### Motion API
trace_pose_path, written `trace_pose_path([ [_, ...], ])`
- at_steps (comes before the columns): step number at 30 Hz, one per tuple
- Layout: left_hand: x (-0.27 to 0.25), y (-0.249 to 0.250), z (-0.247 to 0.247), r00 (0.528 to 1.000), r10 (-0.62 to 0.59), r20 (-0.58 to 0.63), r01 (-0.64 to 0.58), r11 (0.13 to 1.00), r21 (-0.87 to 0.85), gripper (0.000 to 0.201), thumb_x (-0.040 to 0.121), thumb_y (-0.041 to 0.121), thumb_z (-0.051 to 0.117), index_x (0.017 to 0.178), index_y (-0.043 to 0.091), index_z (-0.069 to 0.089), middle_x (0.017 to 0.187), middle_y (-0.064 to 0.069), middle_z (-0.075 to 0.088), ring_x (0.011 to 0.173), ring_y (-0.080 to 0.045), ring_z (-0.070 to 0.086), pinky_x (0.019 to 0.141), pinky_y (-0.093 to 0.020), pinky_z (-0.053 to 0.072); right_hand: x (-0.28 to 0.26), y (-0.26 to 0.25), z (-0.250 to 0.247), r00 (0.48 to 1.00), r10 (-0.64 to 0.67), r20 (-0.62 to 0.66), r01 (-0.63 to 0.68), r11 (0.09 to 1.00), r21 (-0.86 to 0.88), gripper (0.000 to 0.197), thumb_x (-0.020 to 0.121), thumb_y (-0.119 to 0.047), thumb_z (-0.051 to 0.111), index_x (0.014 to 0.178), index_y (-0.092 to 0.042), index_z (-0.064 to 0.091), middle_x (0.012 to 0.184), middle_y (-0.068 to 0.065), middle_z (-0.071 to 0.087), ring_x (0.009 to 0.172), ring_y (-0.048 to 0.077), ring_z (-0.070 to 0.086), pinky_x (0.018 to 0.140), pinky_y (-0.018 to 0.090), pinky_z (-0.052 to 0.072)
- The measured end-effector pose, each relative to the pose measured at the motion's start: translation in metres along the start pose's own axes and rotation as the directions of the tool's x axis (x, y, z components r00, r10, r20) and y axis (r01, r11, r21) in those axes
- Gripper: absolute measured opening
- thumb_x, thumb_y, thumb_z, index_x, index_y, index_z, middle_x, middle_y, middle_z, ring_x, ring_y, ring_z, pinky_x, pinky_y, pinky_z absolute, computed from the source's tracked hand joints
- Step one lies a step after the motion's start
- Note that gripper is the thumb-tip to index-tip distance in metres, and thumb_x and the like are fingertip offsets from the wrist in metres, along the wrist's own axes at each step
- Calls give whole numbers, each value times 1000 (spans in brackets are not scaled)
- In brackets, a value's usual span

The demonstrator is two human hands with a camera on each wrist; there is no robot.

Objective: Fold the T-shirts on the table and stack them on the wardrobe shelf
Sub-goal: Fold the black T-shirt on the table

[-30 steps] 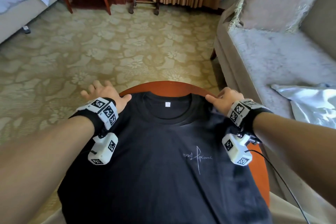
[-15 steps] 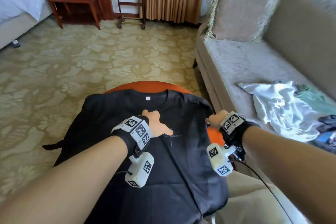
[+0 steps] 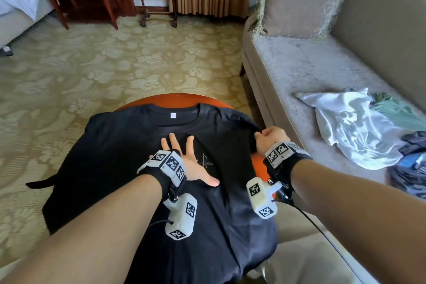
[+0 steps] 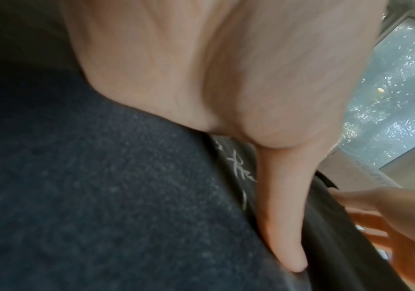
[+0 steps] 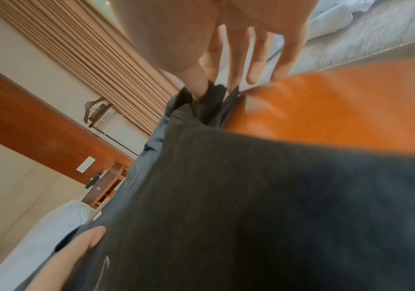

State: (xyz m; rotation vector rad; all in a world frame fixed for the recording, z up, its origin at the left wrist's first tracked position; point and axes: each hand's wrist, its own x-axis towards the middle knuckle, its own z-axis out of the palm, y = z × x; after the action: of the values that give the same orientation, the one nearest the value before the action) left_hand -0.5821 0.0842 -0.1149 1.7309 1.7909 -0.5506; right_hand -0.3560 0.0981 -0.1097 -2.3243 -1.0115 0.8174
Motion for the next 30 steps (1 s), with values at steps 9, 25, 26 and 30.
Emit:
trace_pose_path([
  [9,-1,0,2,1000,1,6,-1,1000,1,151,39,90,61,145,34,-31,149,-17,-42,137,-41,-37,113,-66,-3,6,-14,-40,991,98,-93,-67,954,293,19,92,-21,52,110,-17,50,108,6,56,110,24,56,88,28,39],
  [25,1,5,2,1000,-30,9,30,1000,0,151,42,88,66,144,35,-32,148,-16,-44,136,-42,-39,113,-66,-4,18,18,-24,920,147,363,-174,984,41,46,101,-23,47,138,3,43,124,19,56,115,33,55,92,38,46],
  [26,2,5,3,999,-31,9,31,1000,-1,152,42,88,66,144,35,-33,148,-16,-44,135,-42,-39,113,-67,-4,17,17,-28,935,130,330,-114,991,-65,43,104,-25,40,136,3,46,130,21,54,120,34,53,91,34,45],
  [30,1,5,2,1000,-27,5,27,1000,2,151,43,87,66,144,34,-33,148,-17,-44,136,-43,-39,113,-66,-4,19,11,-51,993,-85,76,103,952,-289,39,106,-32,29,127,-8,52,123,14,59,114,30,57,93,34,44],
])
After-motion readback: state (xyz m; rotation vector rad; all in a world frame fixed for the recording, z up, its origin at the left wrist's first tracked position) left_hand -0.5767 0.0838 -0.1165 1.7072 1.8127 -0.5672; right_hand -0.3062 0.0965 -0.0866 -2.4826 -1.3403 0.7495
